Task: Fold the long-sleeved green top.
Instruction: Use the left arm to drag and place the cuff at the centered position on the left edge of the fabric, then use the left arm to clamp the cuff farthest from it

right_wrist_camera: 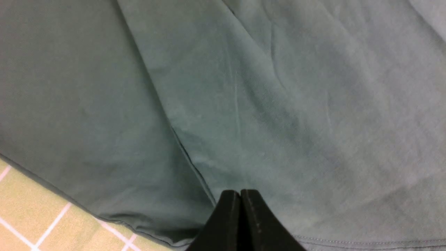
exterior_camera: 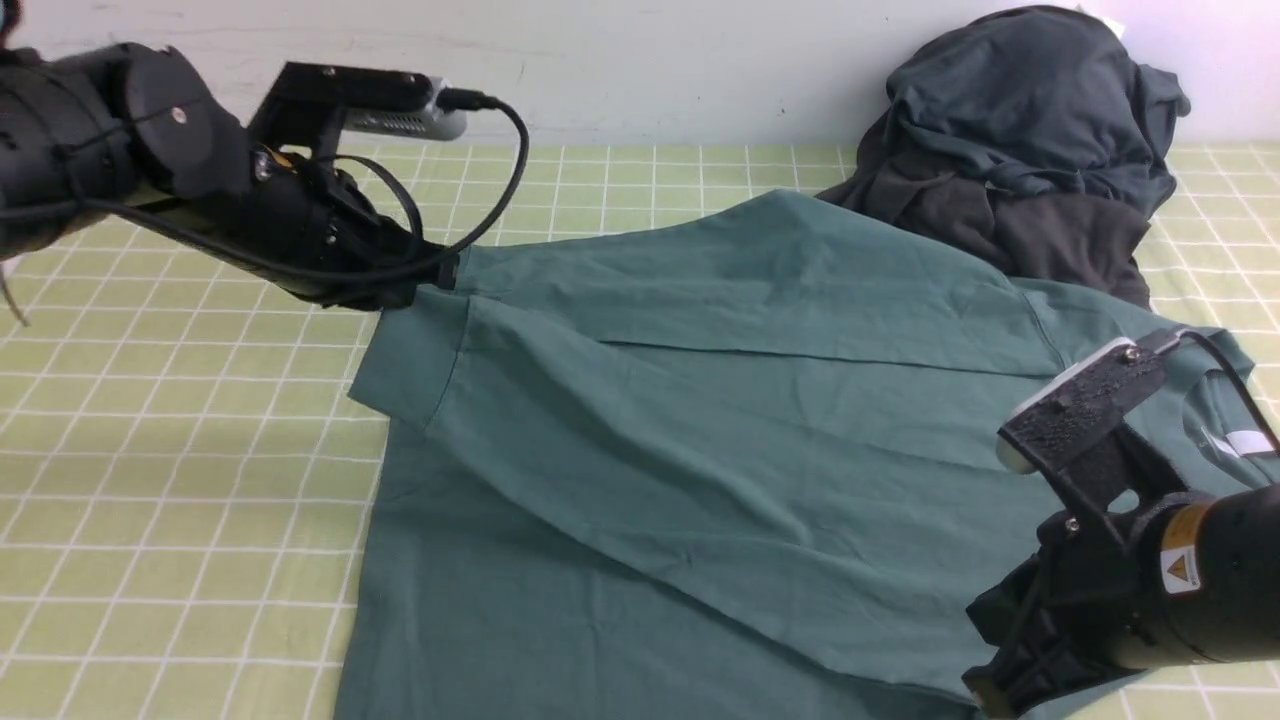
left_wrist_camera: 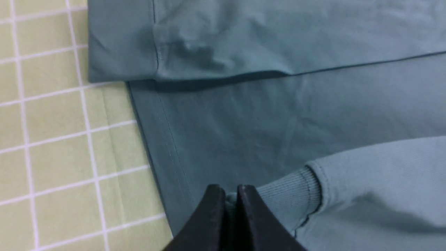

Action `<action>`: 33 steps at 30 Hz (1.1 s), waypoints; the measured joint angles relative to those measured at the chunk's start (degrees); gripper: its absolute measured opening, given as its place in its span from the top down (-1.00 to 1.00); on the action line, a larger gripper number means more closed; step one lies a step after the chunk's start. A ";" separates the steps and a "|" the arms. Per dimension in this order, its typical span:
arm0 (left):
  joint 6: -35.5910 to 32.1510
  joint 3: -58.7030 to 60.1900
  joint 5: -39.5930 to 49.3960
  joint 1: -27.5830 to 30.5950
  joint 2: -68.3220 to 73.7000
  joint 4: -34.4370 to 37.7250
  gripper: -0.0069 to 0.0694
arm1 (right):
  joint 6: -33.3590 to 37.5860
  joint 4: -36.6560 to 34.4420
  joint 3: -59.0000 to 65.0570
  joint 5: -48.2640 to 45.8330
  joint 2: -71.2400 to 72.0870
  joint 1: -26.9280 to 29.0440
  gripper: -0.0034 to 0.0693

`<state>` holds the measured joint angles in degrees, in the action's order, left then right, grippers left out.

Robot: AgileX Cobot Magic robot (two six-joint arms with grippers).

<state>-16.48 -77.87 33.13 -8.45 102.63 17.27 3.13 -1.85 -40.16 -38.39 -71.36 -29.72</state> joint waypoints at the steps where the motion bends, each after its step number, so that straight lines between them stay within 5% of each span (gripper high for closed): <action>1: 0.29 -1.29 0.19 0.29 1.87 0.00 0.75 | 0.00 0.00 0.00 0.00 0.00 0.00 0.94; 3: 0.91 -4.00 1.07 0.86 5.00 0.00 0.69 | 0.00 0.00 0.00 0.00 0.00 0.00 0.94; 10: 3.67 -22.74 4.86 5.85 18.73 -0.04 -0.04 | 0.00 0.00 0.00 0.41 0.00 0.00 0.94; 13: 4.09 -28.60 4.91 7.26 24.38 -0.40 -0.14 | 0.00 0.00 0.00 0.47 0.00 0.00 0.94; 18: 4.09 -32.87 4.86 7.57 30.36 -0.45 -0.02 | 0.00 -0.25 0.00 0.98 0.00 0.00 0.94; 26: 4.03 -34.66 8.47 7.40 33.44 -0.34 0.73 | 0.00 -0.25 0.00 1.10 0.00 0.00 0.94; 33: 1.59 -41.65 17.78 7.27 30.61 0.16 0.83 | 0.00 -0.25 0.00 1.10 0.00 0.00 0.94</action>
<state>-14.89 -119.52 50.91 -1.18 133.24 17.42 3.13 -2.10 -40.16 -37.29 -71.36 -29.72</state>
